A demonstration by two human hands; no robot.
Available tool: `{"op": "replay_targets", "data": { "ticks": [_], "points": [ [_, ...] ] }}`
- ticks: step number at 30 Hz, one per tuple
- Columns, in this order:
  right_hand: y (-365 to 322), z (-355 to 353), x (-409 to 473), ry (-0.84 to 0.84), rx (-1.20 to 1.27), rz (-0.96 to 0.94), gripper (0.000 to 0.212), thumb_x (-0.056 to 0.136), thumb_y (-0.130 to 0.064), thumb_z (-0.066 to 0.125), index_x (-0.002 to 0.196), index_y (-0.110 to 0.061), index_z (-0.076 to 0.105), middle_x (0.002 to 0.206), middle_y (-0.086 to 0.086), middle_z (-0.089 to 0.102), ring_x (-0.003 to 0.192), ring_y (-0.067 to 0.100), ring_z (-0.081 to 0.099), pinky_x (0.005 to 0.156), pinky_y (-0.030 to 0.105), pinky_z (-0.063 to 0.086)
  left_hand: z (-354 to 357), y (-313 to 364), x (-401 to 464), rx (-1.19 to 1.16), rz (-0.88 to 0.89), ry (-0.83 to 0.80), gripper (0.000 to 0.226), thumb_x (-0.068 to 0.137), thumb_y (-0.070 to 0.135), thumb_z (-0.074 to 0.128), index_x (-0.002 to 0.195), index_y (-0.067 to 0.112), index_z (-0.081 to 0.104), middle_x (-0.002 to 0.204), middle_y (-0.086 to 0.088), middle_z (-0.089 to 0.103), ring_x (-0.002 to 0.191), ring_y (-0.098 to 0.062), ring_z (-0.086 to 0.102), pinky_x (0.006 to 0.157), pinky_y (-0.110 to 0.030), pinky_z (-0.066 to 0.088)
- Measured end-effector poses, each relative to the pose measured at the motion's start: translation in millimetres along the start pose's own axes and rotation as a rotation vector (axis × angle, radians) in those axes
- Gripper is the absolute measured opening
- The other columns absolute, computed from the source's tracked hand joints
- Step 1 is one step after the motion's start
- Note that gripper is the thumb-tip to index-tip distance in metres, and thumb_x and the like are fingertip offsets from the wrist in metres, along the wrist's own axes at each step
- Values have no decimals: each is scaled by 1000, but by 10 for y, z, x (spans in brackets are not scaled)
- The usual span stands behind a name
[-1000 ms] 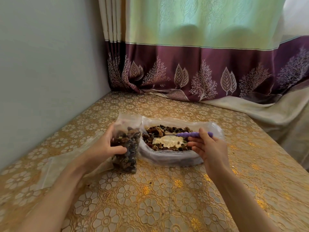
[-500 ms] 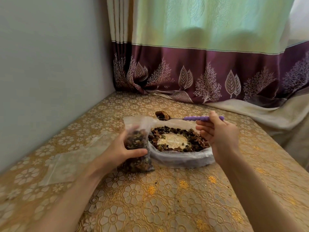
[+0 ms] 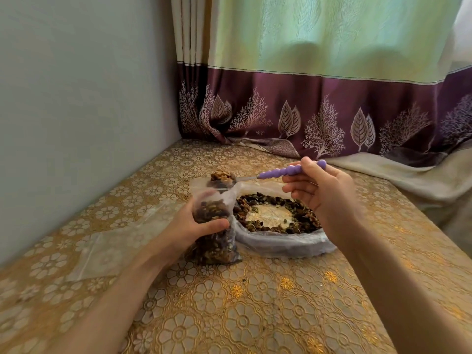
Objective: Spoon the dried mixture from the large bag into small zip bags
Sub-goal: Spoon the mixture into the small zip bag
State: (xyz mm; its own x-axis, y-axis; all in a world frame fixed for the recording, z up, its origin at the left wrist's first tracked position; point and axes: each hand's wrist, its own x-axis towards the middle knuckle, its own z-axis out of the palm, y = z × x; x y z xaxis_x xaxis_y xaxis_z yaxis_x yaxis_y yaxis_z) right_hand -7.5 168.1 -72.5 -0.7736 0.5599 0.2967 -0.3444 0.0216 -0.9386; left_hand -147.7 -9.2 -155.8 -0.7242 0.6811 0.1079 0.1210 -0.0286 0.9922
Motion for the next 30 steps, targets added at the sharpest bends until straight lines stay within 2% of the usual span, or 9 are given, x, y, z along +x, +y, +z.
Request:
{"op": "replay_targets", "data": {
  "ticks": [5, 12, 14, 17, 20, 23, 25, 27, 30],
  "points": [
    [-7, -19, 7, -61, 6, -30, 21, 95, -7, 47, 89, 3, 64, 74, 12, 69, 63, 19, 64, 56, 22, 52, 3, -5, 3, 68, 71, 37, 100, 25, 59, 87, 114, 26, 56, 107, -1, 68, 99, -17, 65, 86, -36, 51],
    [-2, -66, 10, -76, 43, -75, 21, 93, -3, 43, 95, 4, 63, 77, 14, 68, 63, 19, 63, 55, 22, 50, 45, 51, -36, 73, 131, 56, 73, 44, 35, 91, 108, 35, 56, 103, 4, 66, 93, -9, 65, 68, -19, 53],
    [13, -90, 4, -38, 93, -72, 21, 94, -6, 44, 93, 3, 63, 76, 13, 67, 62, 18, 62, 55, 22, 50, 47, 75, -49, 73, 104, 17, 74, 42, 37, 91, 107, 39, 55, 106, 5, 62, 92, -7, 63, 66, -17, 53],
    [52, -165, -9, 54, 171, -51, 24, 97, -14, 45, 87, -2, 63, 73, 10, 66, 62, 16, 61, 58, 22, 50, 18, 116, -79, 40, 10, -90, 82, 25, 55, 86, 101, 48, 58, 115, 0, 55, 102, -22, 58, 81, -38, 55],
    [109, -282, -24, 158, 199, -29, 26, 97, -18, 46, 81, -5, 63, 68, 8, 66, 61, 16, 61, 58, 22, 51, 7, 139, -87, 54, 14, -70, 71, 39, 45, 88, 103, 44, 59, 119, -5, 55, 109, -30, 55, 89, -49, 50],
    [202, -418, -35, 254, 126, 7, 28, 97, -21, 48, 79, -5, 62, 66, 7, 66, 59, 16, 62, 55, 21, 51, 41, 141, -75, 86, 153, 56, 61, 44, 38, 80, 102, 39, 62, 110, -1, 63, 104, -21, 60, 73, -29, 55],
    [270, -507, -44, 295, 33, 19, 28, 97, -21, 48, 78, -5, 62, 63, 6, 67, 58, 16, 61, 54, 21, 50, 53, 175, -80, 22, 244, 105, 57, 44, 37, 87, 97, 44, 65, 103, 5, 67, 97, -12, 63, 64, -18, 54],
    [325, -580, -58, 303, -74, 5, 29, 97, -19, 49, 76, -5, 63, 60, 2, 68, 55, 14, 60, 52, 19, 50, 52, 186, -80, 40, 294, 100, 63, 42, 46, 88, 98, 48, 62, 103, 12, 67, 94, -3, 64, 66, -17, 54],
    [379, -654, -76, 259, -215, -33, 27, 97, -18, 49, 77, -7, 64, 63, 0, 71, 52, 10, 59, 47, 17, 48, 71, 116, -61, 182, 188, -13, 86, 33, 59, 84, 112, 49, 50, 117, 10, 59, 98, -6, 62, 80, -29, 54]
  ]
}}
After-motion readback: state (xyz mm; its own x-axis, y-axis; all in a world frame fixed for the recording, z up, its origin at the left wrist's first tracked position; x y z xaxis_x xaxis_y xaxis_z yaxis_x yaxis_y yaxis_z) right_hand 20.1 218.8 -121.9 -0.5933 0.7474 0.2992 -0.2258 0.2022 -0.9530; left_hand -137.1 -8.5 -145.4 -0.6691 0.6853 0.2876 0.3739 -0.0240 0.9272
